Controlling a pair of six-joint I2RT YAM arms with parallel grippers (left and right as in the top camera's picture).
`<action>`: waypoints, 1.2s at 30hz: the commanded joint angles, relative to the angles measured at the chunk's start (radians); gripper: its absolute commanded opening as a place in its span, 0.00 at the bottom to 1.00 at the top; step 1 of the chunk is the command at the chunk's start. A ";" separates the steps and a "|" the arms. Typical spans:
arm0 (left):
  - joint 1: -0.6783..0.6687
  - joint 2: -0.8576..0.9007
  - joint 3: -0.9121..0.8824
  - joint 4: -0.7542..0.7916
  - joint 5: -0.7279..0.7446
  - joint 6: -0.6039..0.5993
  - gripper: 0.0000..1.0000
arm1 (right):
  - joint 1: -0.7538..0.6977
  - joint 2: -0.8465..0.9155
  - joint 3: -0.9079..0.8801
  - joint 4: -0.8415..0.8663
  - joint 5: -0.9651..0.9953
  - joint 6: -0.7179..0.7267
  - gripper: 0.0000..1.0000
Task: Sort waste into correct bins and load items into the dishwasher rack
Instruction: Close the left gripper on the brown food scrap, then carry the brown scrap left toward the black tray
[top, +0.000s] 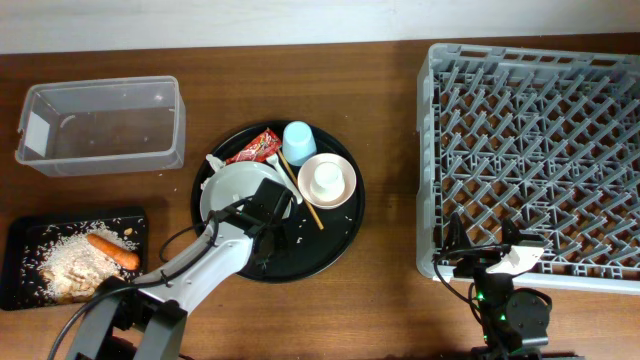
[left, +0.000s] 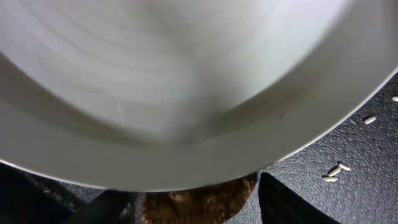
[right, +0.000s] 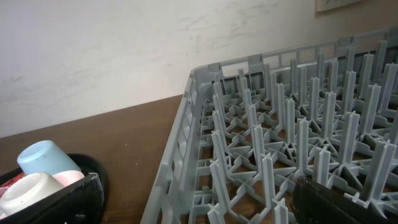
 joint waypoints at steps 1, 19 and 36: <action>-0.002 0.006 -0.011 0.006 -0.025 -0.009 0.54 | -0.004 -0.008 -0.005 -0.008 -0.002 -0.010 0.99; -0.002 -0.016 0.024 -0.065 -0.022 0.026 0.41 | -0.004 -0.008 -0.005 -0.008 -0.002 -0.010 0.99; 0.031 -0.373 0.027 -0.229 -0.056 0.026 0.41 | -0.004 -0.008 -0.005 -0.008 -0.002 -0.010 0.99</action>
